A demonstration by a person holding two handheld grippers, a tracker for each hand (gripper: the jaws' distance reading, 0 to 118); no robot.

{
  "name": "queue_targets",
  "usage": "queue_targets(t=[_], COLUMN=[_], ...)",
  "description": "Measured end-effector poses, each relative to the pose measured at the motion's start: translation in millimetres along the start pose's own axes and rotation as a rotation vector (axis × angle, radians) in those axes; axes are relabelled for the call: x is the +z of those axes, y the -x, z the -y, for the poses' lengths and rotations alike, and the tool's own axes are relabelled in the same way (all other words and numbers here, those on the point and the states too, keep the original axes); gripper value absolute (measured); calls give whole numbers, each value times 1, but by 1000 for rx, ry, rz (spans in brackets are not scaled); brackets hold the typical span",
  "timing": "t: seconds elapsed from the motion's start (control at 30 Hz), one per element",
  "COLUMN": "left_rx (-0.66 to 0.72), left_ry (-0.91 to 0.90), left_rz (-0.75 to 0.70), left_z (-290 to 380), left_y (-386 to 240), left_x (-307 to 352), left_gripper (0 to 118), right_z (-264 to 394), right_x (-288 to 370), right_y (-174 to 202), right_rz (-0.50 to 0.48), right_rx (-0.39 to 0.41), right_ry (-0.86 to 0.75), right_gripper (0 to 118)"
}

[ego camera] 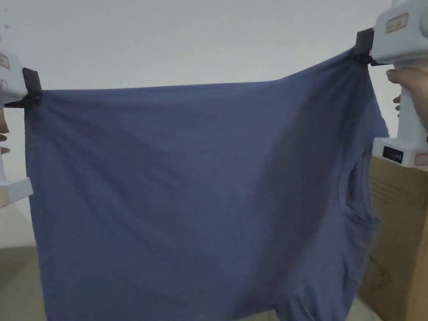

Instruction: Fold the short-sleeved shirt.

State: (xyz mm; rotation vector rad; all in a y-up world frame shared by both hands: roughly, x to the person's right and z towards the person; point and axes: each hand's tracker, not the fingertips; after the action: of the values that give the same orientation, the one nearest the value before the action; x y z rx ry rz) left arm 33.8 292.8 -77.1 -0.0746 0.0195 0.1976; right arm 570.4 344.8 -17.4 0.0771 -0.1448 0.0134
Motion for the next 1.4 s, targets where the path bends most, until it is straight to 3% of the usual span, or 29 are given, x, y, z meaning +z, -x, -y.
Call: queue_targets(t=[0.17, 0.27, 0.37, 0.5, 0.6, 0.7, 0.8, 0.9, 1.03, 1.2, 1.3, 1.4], left_rx=[27, -37, -63, -13, -96, -27, -27, -31, -48, -110, -159, -181], left_ry=[11, 123, 248, 511, 676, 820, 897, 897, 825, 795, 826, 874], left_rz=[17, -6, 18, 63, 62, 74, 64, 80, 142, 181, 191, 202], left_z=[32, 79, 162, 298, 392, 457, 486, 482, 450, 434, 447, 467], left_y=[-5, -5, 2, 24, 38, 59, 78, 95, 112, 121, 121, 118], left_x=[-31, -53, -59, -41, -11, 32, 83, 132, 192, 244, 263, 272], left_gripper=[0, 0, 0, 0, 0, 0, 0, 0, 0, 0, 0, 0], right_z=[41, 98, 197, 351, 449, 506, 520, 504, 462, 436, 446, 471], right_x=[-24, -36, -37, -7, 40, 101, 157, 213, 276, 321, 337, 343], right_y=[4, 3, 3, 0, -6, -15, -30, -48, -78, -107, -113, -113], right_rz=[58, 44, 25, -54, -69, -94, -150, -177, -213, -245, -229, -176], right_rx=[40, 27, -30, -104, -25, -2, 33, 39, -76, -129, -158, -99], right_ry=[-47, 6, 153, 498, 683, 854, 942, 927, 860, 822, 850, 964], right_gripper=[1, 1, 1, 1, 1, 1, 1, 1, 1, 1, 1, 1])
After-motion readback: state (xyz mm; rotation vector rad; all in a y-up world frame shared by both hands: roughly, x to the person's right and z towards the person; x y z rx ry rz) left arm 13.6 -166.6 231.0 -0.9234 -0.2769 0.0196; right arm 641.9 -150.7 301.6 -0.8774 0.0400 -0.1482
